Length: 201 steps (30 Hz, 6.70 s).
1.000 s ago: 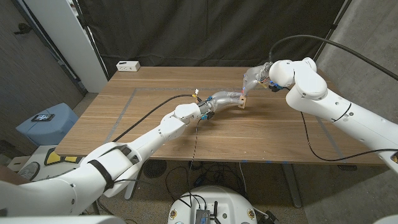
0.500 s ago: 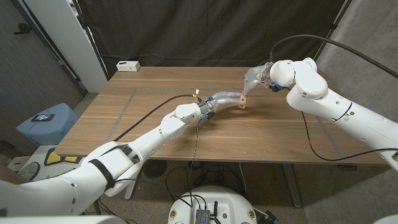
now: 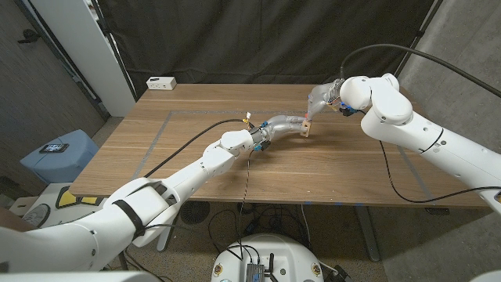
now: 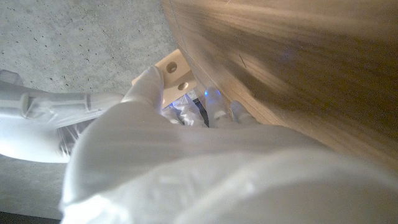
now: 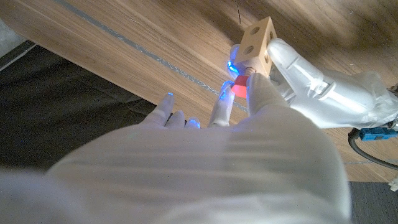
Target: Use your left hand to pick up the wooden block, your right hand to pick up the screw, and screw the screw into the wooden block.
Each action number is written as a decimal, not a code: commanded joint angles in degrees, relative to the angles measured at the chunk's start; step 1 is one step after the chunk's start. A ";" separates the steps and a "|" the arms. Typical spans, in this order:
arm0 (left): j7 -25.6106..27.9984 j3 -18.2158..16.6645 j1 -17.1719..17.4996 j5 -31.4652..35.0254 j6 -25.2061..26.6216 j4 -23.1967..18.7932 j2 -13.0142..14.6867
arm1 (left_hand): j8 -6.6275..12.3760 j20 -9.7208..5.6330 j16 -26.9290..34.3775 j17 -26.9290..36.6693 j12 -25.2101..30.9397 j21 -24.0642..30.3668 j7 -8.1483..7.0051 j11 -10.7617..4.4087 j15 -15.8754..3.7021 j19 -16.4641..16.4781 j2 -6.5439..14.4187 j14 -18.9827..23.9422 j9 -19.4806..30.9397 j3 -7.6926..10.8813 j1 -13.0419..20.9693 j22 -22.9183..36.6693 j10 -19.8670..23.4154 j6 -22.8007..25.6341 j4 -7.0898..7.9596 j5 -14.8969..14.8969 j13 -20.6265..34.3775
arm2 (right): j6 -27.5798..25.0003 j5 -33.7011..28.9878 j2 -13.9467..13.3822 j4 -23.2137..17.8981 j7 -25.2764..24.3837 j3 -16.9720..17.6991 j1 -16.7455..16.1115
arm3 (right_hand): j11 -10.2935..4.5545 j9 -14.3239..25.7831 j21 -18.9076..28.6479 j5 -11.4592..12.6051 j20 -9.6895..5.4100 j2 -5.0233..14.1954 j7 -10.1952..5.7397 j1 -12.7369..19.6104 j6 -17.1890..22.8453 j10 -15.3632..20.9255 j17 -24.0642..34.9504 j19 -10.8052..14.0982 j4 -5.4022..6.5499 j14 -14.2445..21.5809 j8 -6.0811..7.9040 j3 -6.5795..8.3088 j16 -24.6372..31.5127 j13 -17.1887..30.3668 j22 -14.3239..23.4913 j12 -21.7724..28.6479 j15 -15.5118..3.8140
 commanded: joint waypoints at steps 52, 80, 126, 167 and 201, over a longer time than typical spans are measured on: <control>-1.44 0.02 -0.52 -0.63 -0.39 2.11 -0.99 | 0.04 0.44 -0.09 0.07 0.13 0.24 0.02 -0.02 -4.73 -0.26 0.69 0.38 0.25 0.45 0.46 0.19 -0.66 -0.27 0.12 0.49 0.13 | -1.70 -11.07 2.28 0.29 2.43 -2.01 -1.57 | -0.78 0.64 0.60 -4.51 -1.01 0.08 -0.05 -9.07 13.21 10.39 0.39 5.32 3.00 6.65 7.25 -2.31 2.01 0.12 0.12 1.62 -2.30; -1.63 -0.11 -0.14 -0.88 -0.24 1.46 -0.69 | 0.04 0.49 -0.30 -0.09 0.23 0.25 -0.04 -0.02 -4.68 -0.24 0.70 0.31 0.25 0.66 0.53 0.19 -0.62 -0.31 0.14 0.58 0.09 | -1.36 -15.36 3.91 -0.53 2.97 0.42 -4.28 | 0.01 -1.36 0.31 -9.45 -1.12 -0.39 1.46 -19.41 18.24 14.22 0.49 6.58 6.86 8.62 8.43 -6.18 2.05 0.04 0.16 1.34 -2.64; -1.04 0.02 0.55 -0.45 0.08 -0.68 0.22 | 0.09 0.46 -0.30 -0.13 0.31 0.27 0.01 -0.01 -4.73 -0.22 0.68 0.36 0.24 0.73 0.63 0.19 -0.65 -0.25 0.14 0.63 0.04 | 2.82 -10.51 2.60 -2.21 8.63 5.72 -4.69 | 7.89 1.87 -0.51 -8.79 1.48 -0.62 7.06 -16.76 -12.21 2.48 -0.39 0.40 1.18 2.60 0.19 -5.11 -0.94 0.84 0.11 -1.28 2.24; -1.52 0.41 -0.10 -0.22 -0.40 0.36 -0.40 | 0.06 0.57 -0.29 -0.16 0.36 0.24 0.02 -0.02 -4.63 -0.30 0.76 0.40 0.25 0.84 0.75 0.19 -0.66 -0.37 0.14 0.69 -0.01 | 2.21 8.43 -3.61 -0.85 -0.03 3.17 -0.85 | 6.76 -1.18 -0.18 -1.22 1.68 1.32 4.84 -5.68 -11.53 -1.74 -0.39 -0.13 -1.36 0.28 -2.33 2.20 -0.57 0.80 0.02 -0.41 2.32; -2.27 0.44 -0.96 -0.20 -1.12 2.65 -1.39 | 0.07 0.60 -0.30 -0.14 0.39 0.24 -0.05 -0.03 -4.65 -0.31 0.75 0.26 0.24 0.85 0.75 0.20 -0.67 -0.36 0.18 0.73 -0.05 | 1.44 11.06 -4.80 0.01 -3.43 1.15 0.40 | 6.08 -1.29 0.06 1.91 1.08 0.41 3.83 -2.89 -5.63 -0.39 -0.35 0.91 -0.96 1.23 -0.37 4.48 -0.22 0.75 0.04 0.08 1.67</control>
